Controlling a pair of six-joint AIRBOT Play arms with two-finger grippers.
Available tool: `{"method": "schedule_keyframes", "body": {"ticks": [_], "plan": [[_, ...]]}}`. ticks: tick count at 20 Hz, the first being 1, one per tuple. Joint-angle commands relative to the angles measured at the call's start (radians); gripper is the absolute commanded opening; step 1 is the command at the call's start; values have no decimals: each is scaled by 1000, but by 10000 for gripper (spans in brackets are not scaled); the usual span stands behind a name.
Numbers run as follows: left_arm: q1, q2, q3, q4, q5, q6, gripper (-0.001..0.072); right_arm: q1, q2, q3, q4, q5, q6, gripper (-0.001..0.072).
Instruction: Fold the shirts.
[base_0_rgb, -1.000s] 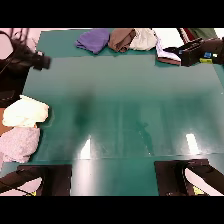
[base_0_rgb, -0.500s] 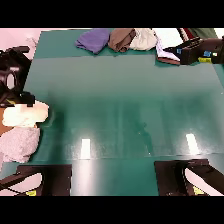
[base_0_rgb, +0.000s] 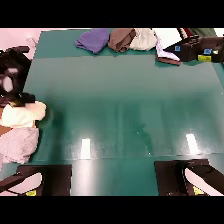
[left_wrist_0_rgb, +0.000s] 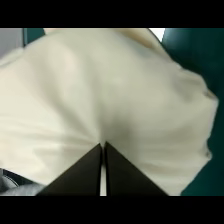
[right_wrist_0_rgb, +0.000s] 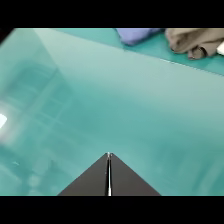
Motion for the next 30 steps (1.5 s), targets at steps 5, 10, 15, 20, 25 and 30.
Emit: {"method": "schedule_keyframes", "body": {"ticks": [5,10,15,20,25,30], "plan": [[-306,252,521,-77,-13,174,25,0,-2,185,23,5,15,15],[-654,204,638,-107,11,187,24,-8,-3,303,3,6,43,14],[-901,-74,639,-163,101,256,25,-8,-3,329,2,9,43,15],[-891,-230,653,-153,312,223,373,-8,-3,328,2,9,43,15],[-536,-206,639,-212,-6,66,372,-8,-3,328,3,25,43,15],[-325,-208,274,-613,51,114,373,-8,-3,328,3,40,43,15]]}}
